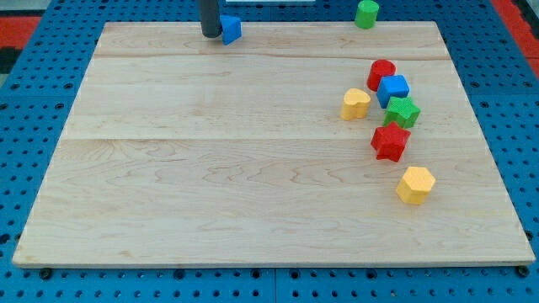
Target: Move the blue triangle slightly right
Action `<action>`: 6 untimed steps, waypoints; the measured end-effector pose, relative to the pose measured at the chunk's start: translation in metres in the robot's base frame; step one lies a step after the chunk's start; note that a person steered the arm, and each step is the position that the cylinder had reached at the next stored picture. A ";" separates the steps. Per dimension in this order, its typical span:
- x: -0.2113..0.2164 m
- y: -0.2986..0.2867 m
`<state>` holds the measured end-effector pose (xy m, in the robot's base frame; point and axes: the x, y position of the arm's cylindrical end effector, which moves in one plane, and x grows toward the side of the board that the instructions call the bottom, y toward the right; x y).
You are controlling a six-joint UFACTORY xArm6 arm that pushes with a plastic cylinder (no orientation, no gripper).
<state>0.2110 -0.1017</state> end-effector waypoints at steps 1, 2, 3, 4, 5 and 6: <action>-0.005 -0.015; -0.005 -0.008; -0.006 0.005; -0.009 0.022; -0.007 0.026; -0.007 0.051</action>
